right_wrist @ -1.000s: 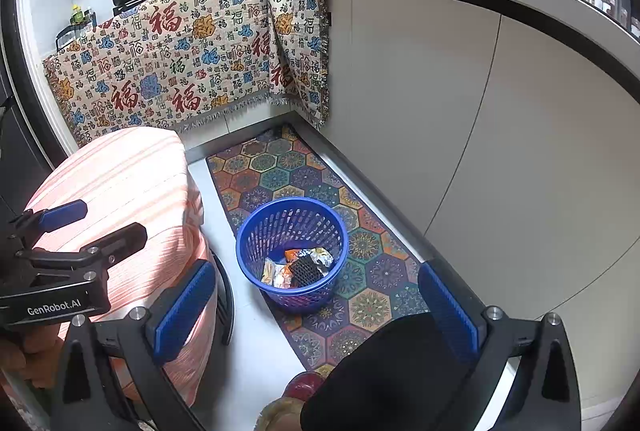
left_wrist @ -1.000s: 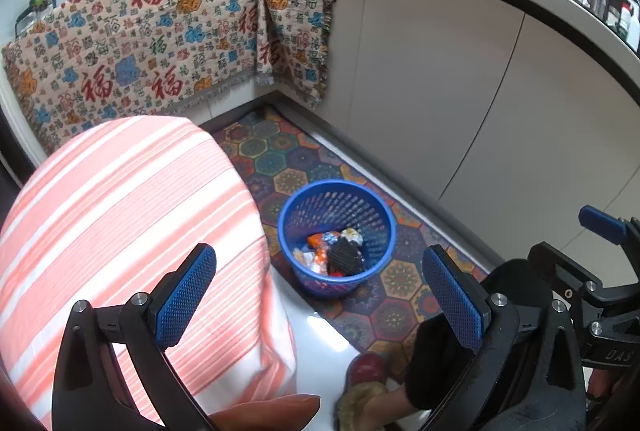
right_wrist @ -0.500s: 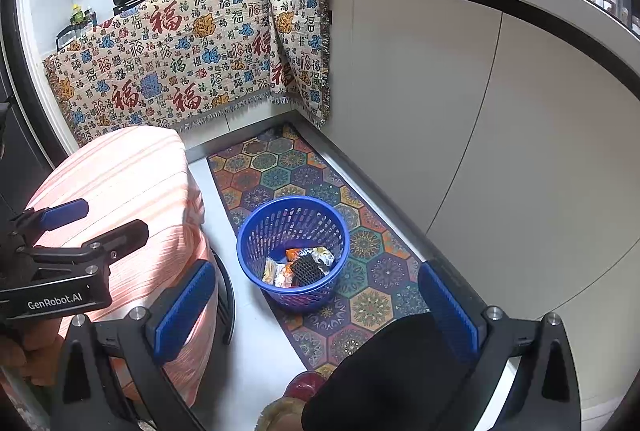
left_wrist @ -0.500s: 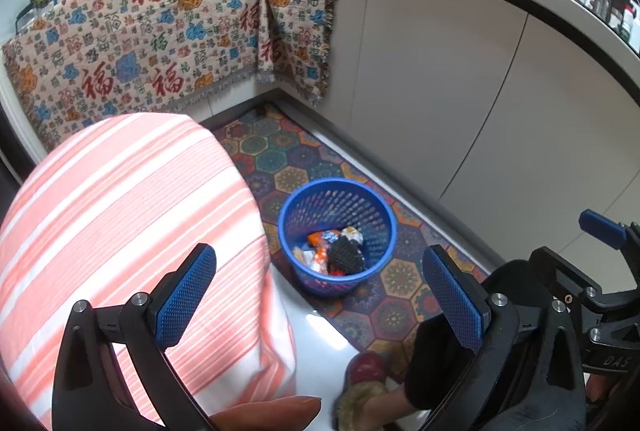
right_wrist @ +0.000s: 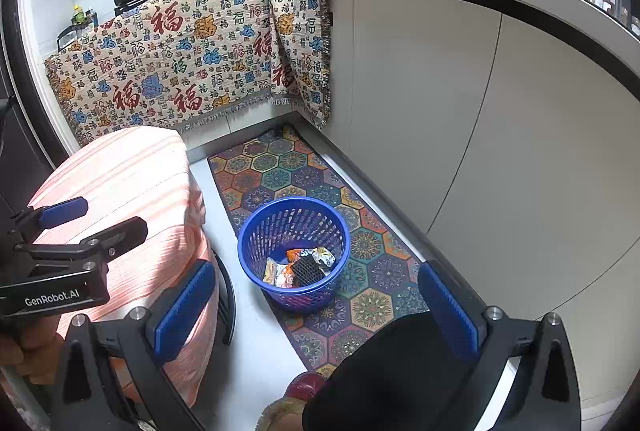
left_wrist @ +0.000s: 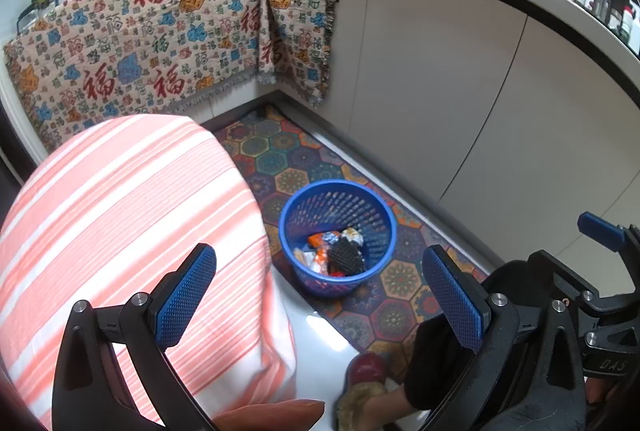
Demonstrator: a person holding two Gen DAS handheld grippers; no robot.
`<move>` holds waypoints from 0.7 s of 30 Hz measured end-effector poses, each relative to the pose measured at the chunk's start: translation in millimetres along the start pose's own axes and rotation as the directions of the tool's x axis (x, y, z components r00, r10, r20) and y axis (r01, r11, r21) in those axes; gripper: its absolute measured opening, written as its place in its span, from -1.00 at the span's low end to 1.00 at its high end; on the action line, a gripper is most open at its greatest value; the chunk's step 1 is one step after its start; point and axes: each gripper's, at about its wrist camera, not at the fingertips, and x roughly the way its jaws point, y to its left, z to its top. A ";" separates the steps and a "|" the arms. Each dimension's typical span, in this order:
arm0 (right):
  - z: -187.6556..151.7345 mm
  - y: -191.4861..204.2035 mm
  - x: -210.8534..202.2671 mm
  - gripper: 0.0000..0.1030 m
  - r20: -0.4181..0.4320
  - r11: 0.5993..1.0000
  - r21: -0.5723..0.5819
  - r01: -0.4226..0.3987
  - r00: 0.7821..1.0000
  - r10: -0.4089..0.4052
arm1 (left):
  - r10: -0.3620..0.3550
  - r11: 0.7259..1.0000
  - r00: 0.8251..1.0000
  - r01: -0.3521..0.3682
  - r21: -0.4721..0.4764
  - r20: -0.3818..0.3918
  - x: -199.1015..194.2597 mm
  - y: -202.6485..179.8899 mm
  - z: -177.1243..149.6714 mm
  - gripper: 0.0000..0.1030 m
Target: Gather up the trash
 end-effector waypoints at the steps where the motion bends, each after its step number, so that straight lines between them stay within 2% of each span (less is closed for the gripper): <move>1: 0.1 -0.4 0.2 1.00 0.001 1.000 -0.001 -0.001 1.000 0.001 | 0.000 1.000 1.000 0.000 -0.001 0.001 -0.4 0.2 0.1 0.99; 21: -3.9 -1.9 2.8 1.00 -0.009 1.000 0.001 -0.005 1.000 0.005 | 0.000 1.000 1.000 0.000 0.006 -0.010 2.5 -6.0 0.0 0.99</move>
